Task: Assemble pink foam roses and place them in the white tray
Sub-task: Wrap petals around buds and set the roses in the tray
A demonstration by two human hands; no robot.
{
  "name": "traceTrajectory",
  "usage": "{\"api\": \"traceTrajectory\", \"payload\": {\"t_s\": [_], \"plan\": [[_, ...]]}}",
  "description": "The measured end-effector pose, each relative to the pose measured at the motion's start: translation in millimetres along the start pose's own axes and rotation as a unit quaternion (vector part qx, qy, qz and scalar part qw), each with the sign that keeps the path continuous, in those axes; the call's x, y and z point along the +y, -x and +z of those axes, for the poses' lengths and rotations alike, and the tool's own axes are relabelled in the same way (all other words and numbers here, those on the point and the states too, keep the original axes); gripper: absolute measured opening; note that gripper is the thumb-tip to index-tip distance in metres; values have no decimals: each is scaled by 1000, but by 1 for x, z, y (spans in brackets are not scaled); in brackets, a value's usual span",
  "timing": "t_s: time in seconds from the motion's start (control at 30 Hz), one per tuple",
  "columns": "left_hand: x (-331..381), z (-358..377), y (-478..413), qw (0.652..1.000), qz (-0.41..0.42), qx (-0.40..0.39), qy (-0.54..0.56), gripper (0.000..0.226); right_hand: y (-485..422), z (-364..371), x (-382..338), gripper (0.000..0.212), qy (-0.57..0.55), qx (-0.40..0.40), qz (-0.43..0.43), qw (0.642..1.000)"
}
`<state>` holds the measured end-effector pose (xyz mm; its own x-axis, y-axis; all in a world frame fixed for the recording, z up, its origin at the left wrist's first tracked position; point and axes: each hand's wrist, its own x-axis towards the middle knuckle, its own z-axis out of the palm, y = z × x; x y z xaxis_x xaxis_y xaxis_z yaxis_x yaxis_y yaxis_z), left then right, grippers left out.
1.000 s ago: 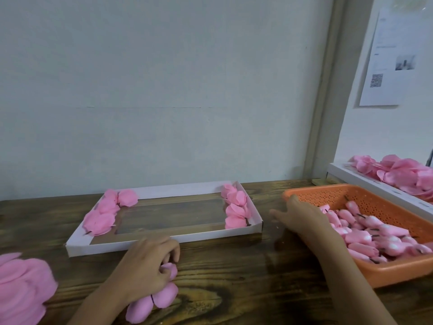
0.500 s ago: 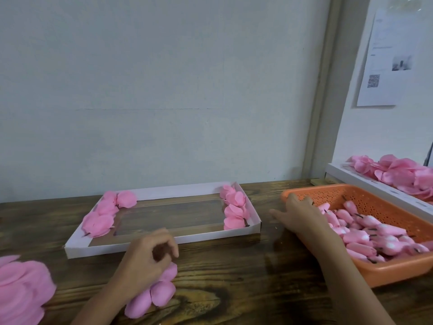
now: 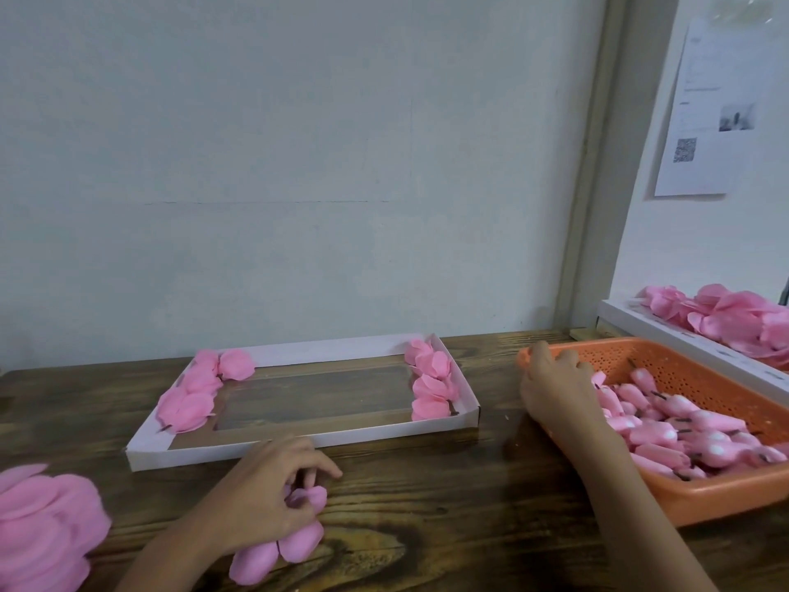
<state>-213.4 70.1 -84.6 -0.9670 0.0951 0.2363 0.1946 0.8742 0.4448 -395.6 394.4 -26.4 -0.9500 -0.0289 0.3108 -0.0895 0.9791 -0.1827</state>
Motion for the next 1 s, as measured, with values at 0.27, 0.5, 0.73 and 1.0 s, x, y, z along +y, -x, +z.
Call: {"api": "traceTrajectory", "payload": {"t_s": [0.27,0.5,0.73,1.0], "plan": [[-1,7,-7,985,-31,99,139,32,31,-9,-60,56,-356,68,-106,926],[13,8,-13,885,-57,214,410,25,92,39,-114,32,-499,-142,-211,829],[8,10,-16,845,-76,260,460,24,91,54,-120,25,-543,-262,-268,752],[11,12,-17,801,-49,307,511,32,83,57,-115,7,-613,-187,-245,728]]}}
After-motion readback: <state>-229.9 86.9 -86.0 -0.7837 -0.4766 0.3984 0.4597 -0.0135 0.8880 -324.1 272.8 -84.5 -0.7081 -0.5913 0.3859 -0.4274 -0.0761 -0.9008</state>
